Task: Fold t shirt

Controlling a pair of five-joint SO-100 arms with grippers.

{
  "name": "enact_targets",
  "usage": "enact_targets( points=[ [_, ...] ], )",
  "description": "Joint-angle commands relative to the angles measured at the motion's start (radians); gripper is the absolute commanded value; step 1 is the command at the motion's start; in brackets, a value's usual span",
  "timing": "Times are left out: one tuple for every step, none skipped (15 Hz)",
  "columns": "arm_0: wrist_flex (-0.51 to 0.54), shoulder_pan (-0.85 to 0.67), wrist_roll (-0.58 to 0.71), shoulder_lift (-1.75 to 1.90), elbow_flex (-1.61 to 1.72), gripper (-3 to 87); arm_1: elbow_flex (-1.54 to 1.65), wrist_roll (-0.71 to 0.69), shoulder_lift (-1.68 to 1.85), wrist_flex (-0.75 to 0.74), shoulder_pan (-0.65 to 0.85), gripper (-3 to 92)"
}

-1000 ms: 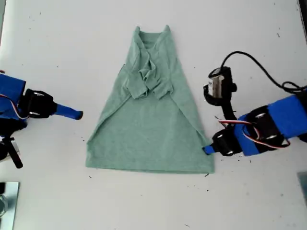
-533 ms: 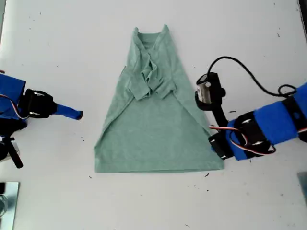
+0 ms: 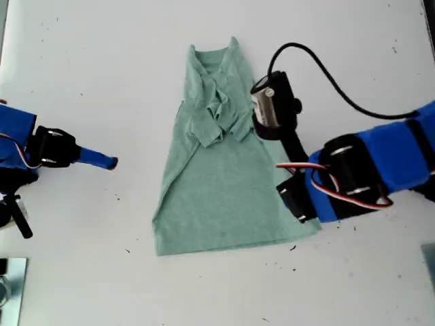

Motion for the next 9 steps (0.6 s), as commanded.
enact_targets(
  points=[
    [-0.020,0.011,0.008,0.008,0.014,-0.1,-0.072,-0.006,-0.086,-0.181,0.046,-0.5],
    [-0.020,0.008,0.008,0.008,0.014,-0.1,-0.064,-0.006,-0.141,-0.270,0.069,-0.5],
    [-0.020,0.008,0.008,0.008,0.014,-0.1,-0.011,-0.003,-0.176,-0.383,0.091,-0.7],
    [-0.020,0.009,0.008,0.008,0.014,-0.1,0.077,0.011,-0.202,-0.509,0.098,10.3],
    [-0.020,0.018,0.006,0.008,0.014,-0.1,0.155,0.029,-0.224,-0.598,0.089,29.0],
    [-0.020,0.023,0.003,0.008,0.014,-0.1,0.153,0.029,-0.213,-0.572,0.067,33.6],
    [-0.020,0.025,0.002,0.008,0.014,-0.1,0.114,0.029,-0.160,-0.489,0.057,32.6],
    [-0.020,0.021,0.003,0.008,0.014,-0.1,0.057,0.028,-0.094,-0.385,0.049,29.4],
    [-0.020,0.018,0.003,0.008,0.014,-0.1,-0.023,-0.006,-0.028,-0.267,0.044,30.0]
  ],
)
